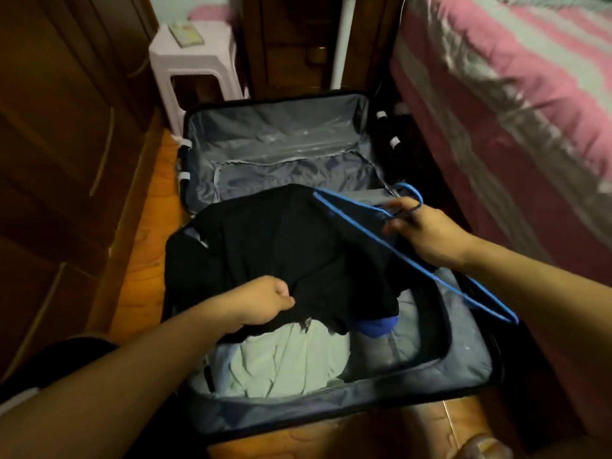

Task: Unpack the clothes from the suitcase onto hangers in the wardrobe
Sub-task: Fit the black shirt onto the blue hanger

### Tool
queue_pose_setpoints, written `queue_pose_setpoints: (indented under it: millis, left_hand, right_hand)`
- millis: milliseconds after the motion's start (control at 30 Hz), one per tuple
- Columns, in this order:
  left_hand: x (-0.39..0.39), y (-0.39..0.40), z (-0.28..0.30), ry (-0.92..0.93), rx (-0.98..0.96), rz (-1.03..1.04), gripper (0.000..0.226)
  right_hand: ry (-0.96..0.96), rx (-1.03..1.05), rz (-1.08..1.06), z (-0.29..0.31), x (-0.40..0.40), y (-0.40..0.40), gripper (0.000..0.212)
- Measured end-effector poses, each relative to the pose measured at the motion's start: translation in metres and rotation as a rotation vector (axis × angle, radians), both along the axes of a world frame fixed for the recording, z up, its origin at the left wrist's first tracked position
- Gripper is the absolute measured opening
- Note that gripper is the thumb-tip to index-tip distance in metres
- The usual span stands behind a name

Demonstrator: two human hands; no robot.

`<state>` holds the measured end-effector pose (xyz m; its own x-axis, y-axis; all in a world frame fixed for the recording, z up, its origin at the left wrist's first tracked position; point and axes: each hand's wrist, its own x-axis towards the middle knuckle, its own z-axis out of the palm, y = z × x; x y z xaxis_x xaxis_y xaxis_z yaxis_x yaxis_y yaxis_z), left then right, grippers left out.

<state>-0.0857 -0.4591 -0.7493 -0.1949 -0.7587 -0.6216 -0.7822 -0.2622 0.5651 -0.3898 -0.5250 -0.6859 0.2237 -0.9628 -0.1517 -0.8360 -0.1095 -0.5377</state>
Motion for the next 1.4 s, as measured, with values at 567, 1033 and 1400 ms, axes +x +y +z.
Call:
queue_pose_setpoints:
  millis: [567, 1033, 1400]
  left_hand:
    - [0.039, -0.065, 0.026, -0.29, -0.293, 0.104, 0.034]
    - [0.005, -0.036, 0.043, -0.128, -0.489, -0.109, 0.076]
    - [0.04, -0.035, 0.066, 0.051, -0.882, -0.104, 0.034]
  right_hand:
    - [0.045, -0.274, -0.332, 0.024, 0.043, 0.028, 0.016]
    - [0.218, -0.476, 0.03, 0.041, 0.073, 0.043, 0.031]
    - [-0.224, -0.174, -0.106, 0.026, 0.08, 0.04, 0.012]
